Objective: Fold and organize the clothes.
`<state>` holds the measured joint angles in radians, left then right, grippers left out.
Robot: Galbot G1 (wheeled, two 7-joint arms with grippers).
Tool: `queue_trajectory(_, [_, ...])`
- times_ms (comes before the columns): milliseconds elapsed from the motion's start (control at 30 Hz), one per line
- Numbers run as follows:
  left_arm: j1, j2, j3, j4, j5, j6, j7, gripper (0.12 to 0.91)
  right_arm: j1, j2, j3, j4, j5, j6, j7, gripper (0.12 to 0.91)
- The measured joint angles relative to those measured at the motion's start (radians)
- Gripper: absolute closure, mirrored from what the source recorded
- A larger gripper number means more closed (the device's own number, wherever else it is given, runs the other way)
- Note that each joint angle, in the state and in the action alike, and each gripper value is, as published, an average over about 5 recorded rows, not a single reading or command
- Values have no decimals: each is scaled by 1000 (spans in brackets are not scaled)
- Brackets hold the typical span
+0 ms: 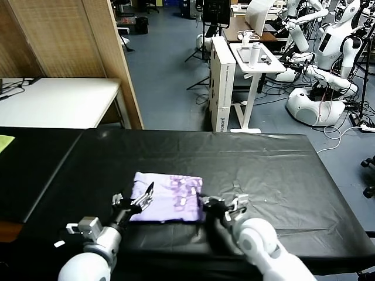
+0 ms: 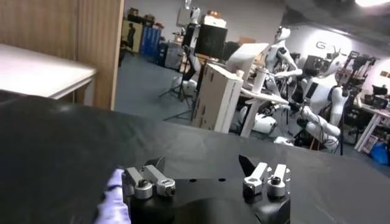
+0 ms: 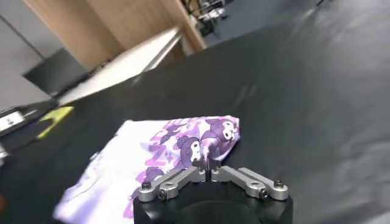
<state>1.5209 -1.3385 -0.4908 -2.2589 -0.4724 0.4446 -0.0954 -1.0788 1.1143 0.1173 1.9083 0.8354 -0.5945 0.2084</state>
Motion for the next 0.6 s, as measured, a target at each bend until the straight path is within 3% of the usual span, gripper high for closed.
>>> queue_trajectory(100, [1, -3, 3, 6, 4, -7, 1, 123, 16, -44, 22, -10, -28, -9, -24, 863])
queue_trajectory(200, [4, -6, 4, 16, 8, -27, 1, 123, 15, -80, 45, -8, -56, 12, -61, 759])
queue_trajectory(467, [13, 9, 3, 46, 10, -110, -2, 123, -55, -147, 102, 44, -217, 187, -191, 264])
queue_trajectory(600, [23, 28, 2, 61, 7, -177, -4, 123, -125, -162, 143, 78, -328, 313, -227, 133])
